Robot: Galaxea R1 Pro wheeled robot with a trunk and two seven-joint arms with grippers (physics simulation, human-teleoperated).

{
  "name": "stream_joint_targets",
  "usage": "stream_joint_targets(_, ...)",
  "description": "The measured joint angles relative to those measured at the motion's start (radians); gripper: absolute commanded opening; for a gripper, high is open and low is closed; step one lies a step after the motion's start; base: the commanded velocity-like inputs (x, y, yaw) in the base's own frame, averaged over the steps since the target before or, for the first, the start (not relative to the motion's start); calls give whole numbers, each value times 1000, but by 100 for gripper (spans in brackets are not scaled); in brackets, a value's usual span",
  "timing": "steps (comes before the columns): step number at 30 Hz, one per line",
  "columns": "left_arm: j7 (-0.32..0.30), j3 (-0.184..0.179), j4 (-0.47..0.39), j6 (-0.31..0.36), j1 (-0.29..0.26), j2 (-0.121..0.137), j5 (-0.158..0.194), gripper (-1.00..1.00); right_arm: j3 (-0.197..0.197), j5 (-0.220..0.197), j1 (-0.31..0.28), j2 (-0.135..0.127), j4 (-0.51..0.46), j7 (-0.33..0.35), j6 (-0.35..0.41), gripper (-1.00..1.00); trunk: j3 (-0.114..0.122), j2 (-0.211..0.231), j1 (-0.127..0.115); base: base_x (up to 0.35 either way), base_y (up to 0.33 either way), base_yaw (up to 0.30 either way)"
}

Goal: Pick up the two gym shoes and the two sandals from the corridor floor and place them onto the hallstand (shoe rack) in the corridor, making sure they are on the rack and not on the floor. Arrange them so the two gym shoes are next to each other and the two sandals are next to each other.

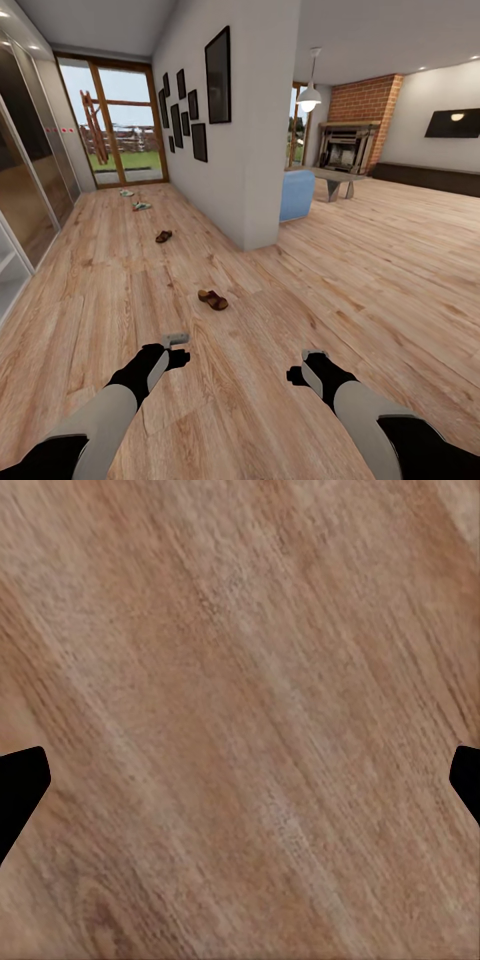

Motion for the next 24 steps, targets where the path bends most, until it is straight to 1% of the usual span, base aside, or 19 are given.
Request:
stream_joint_targets(16, 2, 5, -3, -11, 0, 5, -2, 100, 0, 0, 0, 0, 0, 0, 0, 100, -1, 0, 0, 1, 1, 0)
stream_joint_targets(20, 3, 6, -3, -12, 0, 6, -2, 100, 0, 0, 0, 0, 0, 0, 0, 100, -1, 0, 0, 79, 81, 0)
stream_joint_targets(24, 3, 6, -3, -13, 0, 7, -3, 100, 0, 0, 0, 0, 0, 0, -1, 100, -1, 0, 0, 183, 187, 0)
